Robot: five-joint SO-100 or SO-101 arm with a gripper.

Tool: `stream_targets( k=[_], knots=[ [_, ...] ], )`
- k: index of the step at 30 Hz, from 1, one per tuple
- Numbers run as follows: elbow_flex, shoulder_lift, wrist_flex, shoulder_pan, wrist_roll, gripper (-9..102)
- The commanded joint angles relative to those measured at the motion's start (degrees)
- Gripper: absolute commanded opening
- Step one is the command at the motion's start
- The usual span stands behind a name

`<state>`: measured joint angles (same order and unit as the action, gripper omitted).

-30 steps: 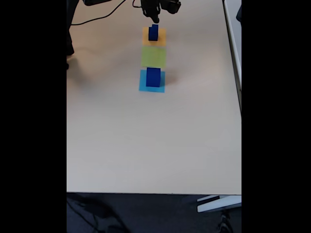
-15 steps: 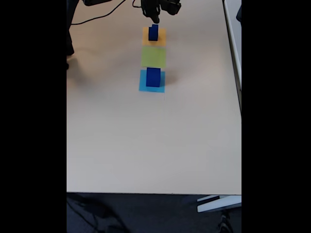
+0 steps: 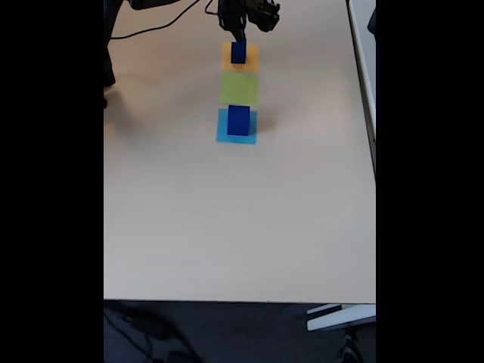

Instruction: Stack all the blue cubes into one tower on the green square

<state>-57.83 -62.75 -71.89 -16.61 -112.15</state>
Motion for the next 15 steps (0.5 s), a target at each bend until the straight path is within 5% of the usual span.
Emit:
stream_targets(
  k=[1,15],
  knots=[
    [0.4,-1.7,0.4,0.7,-0.3,0],
    [0.0,-1.7,0.4,0.8,-0.2,0]
  ],
)
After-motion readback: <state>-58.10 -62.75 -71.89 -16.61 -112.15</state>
